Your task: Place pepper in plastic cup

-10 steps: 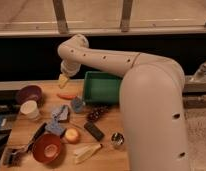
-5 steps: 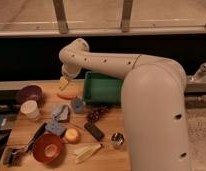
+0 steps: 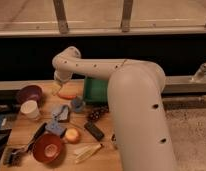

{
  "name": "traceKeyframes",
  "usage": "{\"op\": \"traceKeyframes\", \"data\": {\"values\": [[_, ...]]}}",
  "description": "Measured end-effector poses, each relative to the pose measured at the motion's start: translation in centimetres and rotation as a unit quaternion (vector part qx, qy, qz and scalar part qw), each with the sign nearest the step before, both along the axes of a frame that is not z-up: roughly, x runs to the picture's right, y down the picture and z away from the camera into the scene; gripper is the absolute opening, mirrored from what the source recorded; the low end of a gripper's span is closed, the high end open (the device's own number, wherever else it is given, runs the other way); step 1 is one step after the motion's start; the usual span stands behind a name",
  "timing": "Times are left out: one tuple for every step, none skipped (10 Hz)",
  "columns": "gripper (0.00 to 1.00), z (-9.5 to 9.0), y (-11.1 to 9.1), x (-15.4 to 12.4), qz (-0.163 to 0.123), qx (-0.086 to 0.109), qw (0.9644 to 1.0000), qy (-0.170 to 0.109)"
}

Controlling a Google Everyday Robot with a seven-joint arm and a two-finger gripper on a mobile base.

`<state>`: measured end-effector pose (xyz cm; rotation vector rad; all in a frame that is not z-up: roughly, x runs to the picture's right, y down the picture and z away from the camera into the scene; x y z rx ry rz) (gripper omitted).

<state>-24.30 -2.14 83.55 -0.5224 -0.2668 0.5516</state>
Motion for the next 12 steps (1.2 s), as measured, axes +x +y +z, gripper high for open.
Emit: {"op": "traceKeyframes", "data": {"values": [[0.8,0.0,0.1,-0.2,-0.003,-0.001,1.0,-0.004],[0.8,0.0,0.0,-0.2,-0.002,-0.001,1.0,-0.004],[0.8,0.1,0.0,-0.1,-0.002,-0.001,1.0,-0.003],[0.8,0.1,0.0,-0.1,-0.002,-0.002,1.0,-0.003],[0.8,0.4,0.1,-0.3,0.0,-0.007,1.0,-0.005],[0.8,1.3,0.6,-0.6,0.005,-0.016,0.9998,-0.009],[0.8,2.4,1.3,-0.8,0.007,-0.024,0.9996,-0.011],[0.8,3.7,2.2,-1.0,0.01,-0.032,0.9994,-0.013],[0.8,4.9,3.0,-1.3,0.011,-0.037,0.9992,-0.014],[0.8,5.4,3.3,-1.4,0.012,-0.037,0.9992,-0.013],[0.8,5.9,3.4,-1.3,0.014,-0.037,0.9992,-0.008],[0.8,6.8,3.7,-1.2,0.018,-0.039,0.9991,-0.003]]}}
